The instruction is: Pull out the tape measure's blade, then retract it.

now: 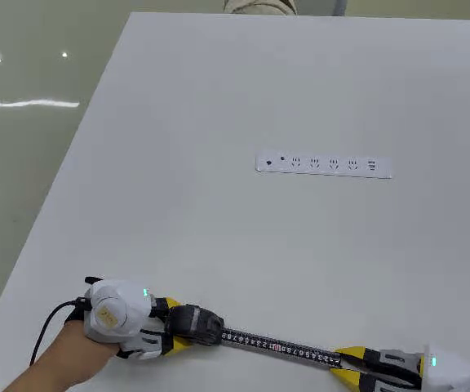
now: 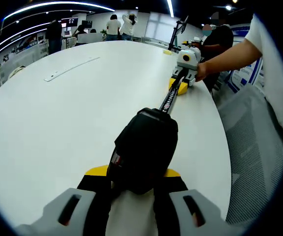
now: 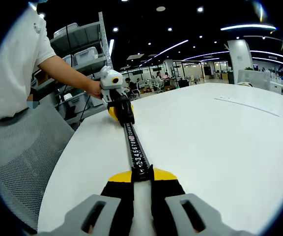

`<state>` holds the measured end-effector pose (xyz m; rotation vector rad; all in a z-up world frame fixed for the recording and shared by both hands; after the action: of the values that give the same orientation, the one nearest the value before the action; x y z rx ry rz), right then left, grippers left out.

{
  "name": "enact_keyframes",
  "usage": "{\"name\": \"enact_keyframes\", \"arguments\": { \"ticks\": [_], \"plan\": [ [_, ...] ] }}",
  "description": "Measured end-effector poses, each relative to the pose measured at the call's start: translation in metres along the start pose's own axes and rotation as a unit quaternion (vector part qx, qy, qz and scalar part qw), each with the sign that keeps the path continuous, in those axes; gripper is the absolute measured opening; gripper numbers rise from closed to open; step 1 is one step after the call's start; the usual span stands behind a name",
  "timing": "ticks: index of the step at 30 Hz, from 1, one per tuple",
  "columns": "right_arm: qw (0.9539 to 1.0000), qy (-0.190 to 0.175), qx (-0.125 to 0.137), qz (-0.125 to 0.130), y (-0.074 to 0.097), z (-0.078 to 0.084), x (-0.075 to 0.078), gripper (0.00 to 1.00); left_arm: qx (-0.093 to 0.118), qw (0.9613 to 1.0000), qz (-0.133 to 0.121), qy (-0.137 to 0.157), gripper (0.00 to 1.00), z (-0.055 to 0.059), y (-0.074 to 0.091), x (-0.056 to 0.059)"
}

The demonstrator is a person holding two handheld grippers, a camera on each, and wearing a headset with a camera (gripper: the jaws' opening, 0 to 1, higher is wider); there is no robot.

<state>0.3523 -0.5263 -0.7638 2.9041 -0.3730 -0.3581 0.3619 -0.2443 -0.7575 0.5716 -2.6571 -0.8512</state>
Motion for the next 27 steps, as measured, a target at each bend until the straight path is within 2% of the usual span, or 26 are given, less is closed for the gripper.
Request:
{"name": "enact_keyframes", "arguments": {
  "ticks": [27],
  "plan": [
    [0.9997,-0.015,0.002,0.021,0.038,0.005,0.003,0.1,-0.001,1.0,-0.004,0.006,0.3,0.001,-0.001,0.0]
  ]
}}
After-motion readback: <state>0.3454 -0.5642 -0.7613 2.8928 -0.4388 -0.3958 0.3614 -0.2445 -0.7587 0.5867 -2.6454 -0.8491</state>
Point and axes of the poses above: the centre of the closed fingertips' face, and the gripper's own axes: y roughly backward along the fingers, x roughly to its right, z roughly out of its underside, the point moved 3 cm from there along y, roughly backward along the fingers, and after that the axes turned 9 degrees about x, right-handed, at the moved point
